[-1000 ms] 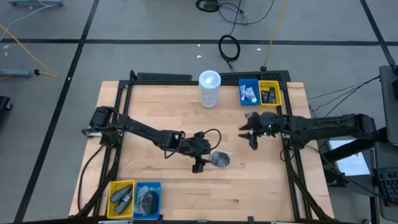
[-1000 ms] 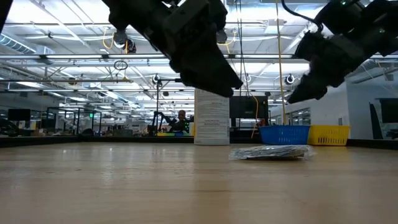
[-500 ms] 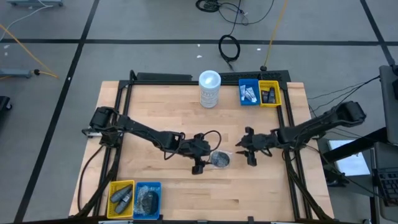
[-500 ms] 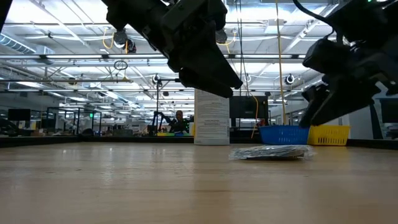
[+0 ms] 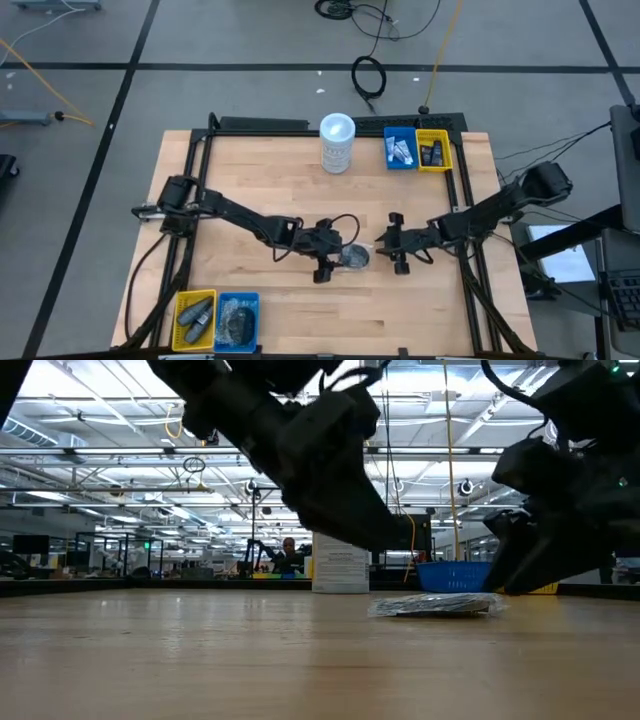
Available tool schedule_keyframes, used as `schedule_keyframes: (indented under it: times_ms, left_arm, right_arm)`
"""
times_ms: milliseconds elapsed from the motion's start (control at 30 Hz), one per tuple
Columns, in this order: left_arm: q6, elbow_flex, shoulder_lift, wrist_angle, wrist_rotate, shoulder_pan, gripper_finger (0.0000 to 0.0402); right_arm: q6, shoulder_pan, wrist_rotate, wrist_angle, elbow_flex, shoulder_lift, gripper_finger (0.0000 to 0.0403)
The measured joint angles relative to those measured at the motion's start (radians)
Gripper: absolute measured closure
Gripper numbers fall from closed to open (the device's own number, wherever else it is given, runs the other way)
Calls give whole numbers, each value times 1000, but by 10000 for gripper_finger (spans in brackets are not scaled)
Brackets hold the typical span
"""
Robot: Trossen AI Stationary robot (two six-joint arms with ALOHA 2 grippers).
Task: Pick & Place Travel size toiletries
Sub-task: Stack the black hairbrush on top of the black hairbrush in the bottom blue bin
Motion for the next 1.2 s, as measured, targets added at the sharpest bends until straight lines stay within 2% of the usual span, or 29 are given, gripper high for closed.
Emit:
schedule_keyframes:
  times_ms: [100, 667, 867, 1200]
  left_arm:
    - [-10, 0, 30, 10, 1, 0, 147]
    - [-79, 1, 144, 97, 0, 1, 147]
    - [-80, 1, 145, 100, 0, 2, 147]
    - [-80, 0, 146, 122, 2, 2, 147]
  right_arm:
    - [-13, 5, 29, 5, 0, 31, 246]
    - [-19, 6, 31, 109, 1, 124, 246]
    - [-24, 7, 30, 131, 1, 125, 246]
    - [-144, 8, 32, 254, 1, 125, 245]
